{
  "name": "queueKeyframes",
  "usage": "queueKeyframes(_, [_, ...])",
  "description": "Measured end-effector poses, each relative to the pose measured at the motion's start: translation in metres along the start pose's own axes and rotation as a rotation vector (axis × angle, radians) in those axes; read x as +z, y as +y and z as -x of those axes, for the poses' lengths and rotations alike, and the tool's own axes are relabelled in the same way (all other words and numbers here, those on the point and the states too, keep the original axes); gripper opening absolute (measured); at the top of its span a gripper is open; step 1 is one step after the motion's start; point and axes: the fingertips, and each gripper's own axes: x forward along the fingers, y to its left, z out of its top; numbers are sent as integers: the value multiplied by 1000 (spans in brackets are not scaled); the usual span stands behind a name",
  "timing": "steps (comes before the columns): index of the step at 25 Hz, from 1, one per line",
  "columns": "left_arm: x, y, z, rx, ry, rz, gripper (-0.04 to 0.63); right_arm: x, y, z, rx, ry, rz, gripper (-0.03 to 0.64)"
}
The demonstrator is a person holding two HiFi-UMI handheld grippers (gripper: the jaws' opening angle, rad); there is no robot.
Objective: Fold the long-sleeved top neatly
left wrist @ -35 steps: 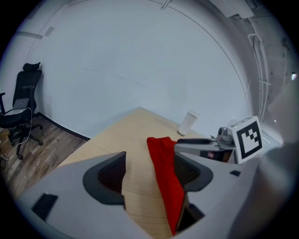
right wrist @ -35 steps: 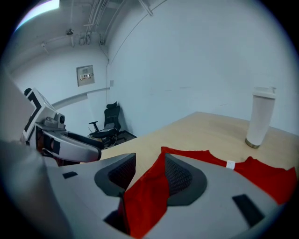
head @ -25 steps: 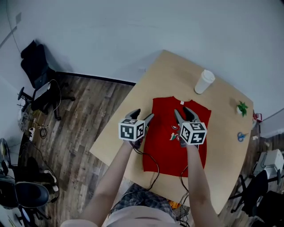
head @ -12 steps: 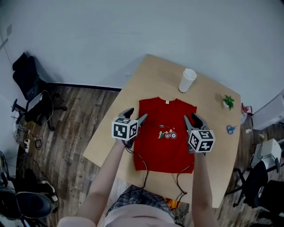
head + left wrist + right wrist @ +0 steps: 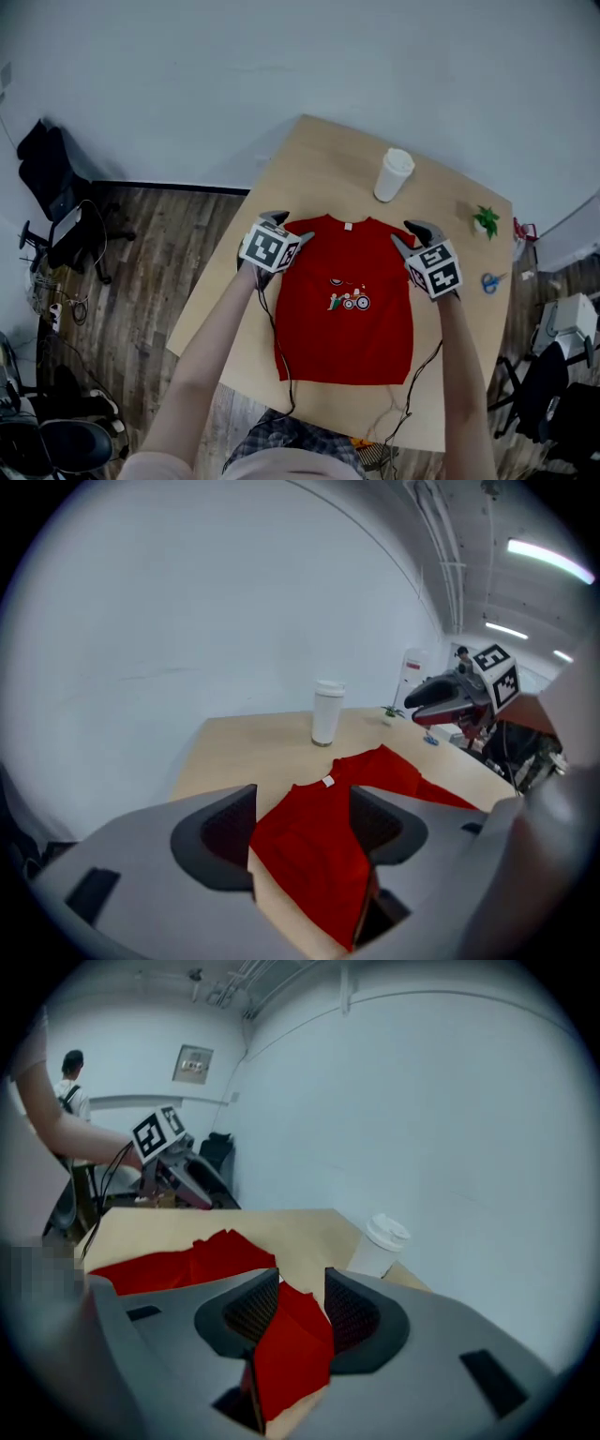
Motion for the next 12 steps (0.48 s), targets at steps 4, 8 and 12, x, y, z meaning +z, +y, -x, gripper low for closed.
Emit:
queueKeyframes(4, [-2, 12, -46, -69, 93, -92, 304, -19, -12, -44, 102, 125, 163, 160])
queueKeyframes(8, [-11, 18, -90, -156, 177, -157, 302, -43, -17, -88, 192, 210, 280, 161])
queueKeyframes(12, [-26, 28, -126, -196, 258, -199, 270, -71, -17, -130, 252, 276, 330, 158])
